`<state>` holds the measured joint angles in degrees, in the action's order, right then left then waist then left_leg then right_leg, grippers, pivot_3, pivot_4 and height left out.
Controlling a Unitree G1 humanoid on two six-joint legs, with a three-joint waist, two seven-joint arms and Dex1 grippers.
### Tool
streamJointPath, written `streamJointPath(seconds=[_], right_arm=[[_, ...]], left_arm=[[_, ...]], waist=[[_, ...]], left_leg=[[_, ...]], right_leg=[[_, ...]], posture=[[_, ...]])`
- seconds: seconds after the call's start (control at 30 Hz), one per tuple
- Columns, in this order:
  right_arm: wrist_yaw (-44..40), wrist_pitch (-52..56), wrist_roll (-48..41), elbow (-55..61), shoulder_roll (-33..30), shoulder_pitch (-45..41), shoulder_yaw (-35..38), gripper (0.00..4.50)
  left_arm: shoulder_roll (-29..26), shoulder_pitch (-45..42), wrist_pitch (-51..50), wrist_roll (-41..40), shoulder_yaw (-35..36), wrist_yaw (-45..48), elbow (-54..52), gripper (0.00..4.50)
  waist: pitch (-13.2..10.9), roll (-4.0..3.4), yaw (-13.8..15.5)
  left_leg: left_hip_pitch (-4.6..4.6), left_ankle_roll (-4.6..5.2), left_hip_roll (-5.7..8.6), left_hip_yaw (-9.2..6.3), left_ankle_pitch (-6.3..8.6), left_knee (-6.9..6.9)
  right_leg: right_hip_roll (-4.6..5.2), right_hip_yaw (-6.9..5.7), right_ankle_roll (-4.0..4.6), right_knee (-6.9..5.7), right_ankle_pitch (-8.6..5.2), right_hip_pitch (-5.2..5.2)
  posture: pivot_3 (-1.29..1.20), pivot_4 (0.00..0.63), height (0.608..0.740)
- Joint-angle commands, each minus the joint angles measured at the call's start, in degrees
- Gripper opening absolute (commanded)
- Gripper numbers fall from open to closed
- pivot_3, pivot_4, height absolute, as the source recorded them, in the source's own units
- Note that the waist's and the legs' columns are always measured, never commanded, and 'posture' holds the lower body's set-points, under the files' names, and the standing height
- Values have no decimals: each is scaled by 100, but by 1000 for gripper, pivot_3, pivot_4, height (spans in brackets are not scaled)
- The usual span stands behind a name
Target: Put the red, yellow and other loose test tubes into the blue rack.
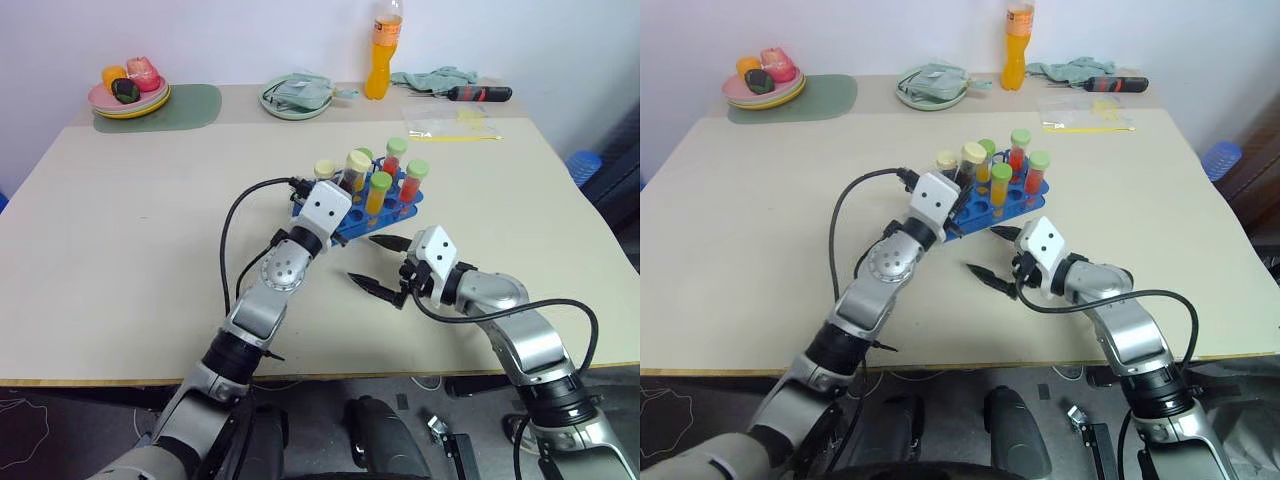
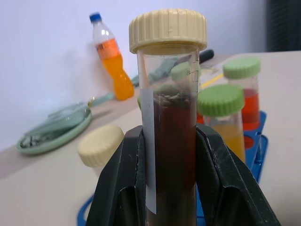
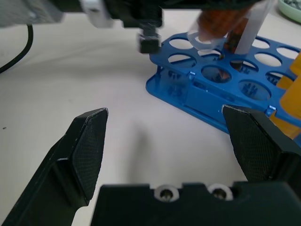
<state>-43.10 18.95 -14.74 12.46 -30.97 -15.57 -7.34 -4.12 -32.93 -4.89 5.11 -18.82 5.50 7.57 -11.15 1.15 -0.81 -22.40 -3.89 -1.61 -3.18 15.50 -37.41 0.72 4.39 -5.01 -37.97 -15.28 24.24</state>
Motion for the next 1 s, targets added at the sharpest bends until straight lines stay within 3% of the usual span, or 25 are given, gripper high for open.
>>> streamJointPath(seconds=[0.03, 0.6, 1.0], right_arm=[[41, -3, -13, 267, -72, 21, 203, 4305], [70, 11, 19, 308, -29, -74, 191, 4305], [107, 37, 10, 342, 10, -158, 180, 4305]], left_arm=[[127, -187, 140, 16, 131, 116, 184, 896], [512, -150, 1303, -106, 437, 436, 1313, 896], [873, -96, 2826, -381, 787, 619, 2385, 896]], waist=[[0, 0, -2], [0, 0, 4], [1, -1, 11]], left_leg=[[0, 0, 0, 0, 0, 0], [1, 0, 0, -1, 0, 0], [1, 0, 0, -1, 0, 0]], right_leg=[[0, 0, 0, 0, 0, 0], [0, -1, 0, 0, 0, -1], [0, -1, 0, 0, 0, -2]], posture=[[0, 150, 740], [0, 150, 740], [0, 150, 740]])
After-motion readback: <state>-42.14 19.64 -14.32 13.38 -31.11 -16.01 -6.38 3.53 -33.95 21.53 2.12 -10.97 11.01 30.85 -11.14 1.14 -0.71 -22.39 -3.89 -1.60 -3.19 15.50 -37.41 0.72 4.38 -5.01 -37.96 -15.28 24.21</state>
